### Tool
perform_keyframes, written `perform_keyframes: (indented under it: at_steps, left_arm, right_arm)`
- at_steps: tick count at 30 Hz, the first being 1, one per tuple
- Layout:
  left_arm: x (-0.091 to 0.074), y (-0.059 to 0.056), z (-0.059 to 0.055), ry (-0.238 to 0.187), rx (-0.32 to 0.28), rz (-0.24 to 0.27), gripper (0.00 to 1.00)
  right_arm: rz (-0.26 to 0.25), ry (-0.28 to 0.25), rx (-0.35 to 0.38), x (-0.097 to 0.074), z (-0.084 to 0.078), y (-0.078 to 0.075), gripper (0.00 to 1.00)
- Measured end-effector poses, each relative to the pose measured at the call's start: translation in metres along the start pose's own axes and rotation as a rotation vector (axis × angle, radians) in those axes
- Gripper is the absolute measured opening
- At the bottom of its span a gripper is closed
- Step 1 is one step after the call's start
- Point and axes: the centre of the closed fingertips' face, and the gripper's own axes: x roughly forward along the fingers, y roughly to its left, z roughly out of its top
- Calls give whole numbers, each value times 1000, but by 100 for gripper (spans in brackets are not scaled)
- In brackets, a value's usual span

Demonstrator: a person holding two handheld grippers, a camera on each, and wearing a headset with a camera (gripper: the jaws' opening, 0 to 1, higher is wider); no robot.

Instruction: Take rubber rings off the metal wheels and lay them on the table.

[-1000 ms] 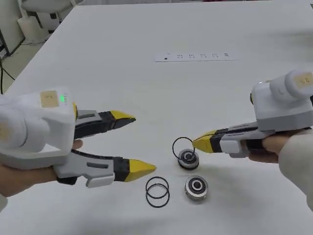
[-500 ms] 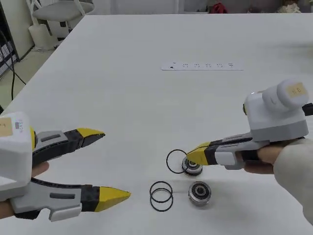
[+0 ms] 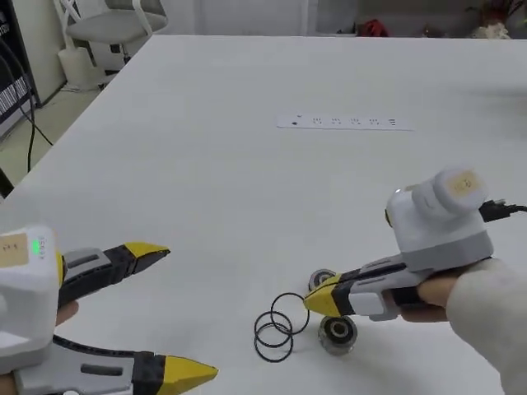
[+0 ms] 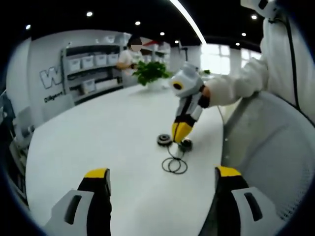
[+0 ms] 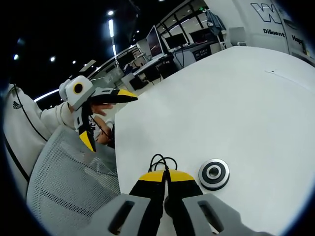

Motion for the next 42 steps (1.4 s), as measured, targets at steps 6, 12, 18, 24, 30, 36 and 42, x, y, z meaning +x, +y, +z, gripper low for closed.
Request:
perform_keyframes:
  at_steps: [6, 12, 18, 24, 30, 36, 42]
  left_arm:
    - [0, -4, -6, 1, -27, -3, 93]
    - [1, -7, -10, 3, -52, -9, 93]
    - [2, -10, -13, 4, -57, -11, 94]
    - [2, -11, -15, 8, -66, -13, 94]
    - [3, -13, -15, 7, -75, -17, 94]
    - [4, -16, -15, 9, -78, -20, 93]
    - [3, -16, -13, 11, -77, -15, 93]
  right_arm:
    - [4, 30, -7, 4, -8, -2, 0]
    - [-6, 51, -9, 8, -14, -4, 0]
    - [-21, 60, -14, 11, -17, -6, 0]
    - [-49, 61, -18, 12, -19, -12, 0]
    - [-57, 46, -16, 11, -16, -13, 0]
    - [-66, 40, -20, 10, -15, -15, 3]
    - [-69, 13, -14, 4, -8, -18, 2]
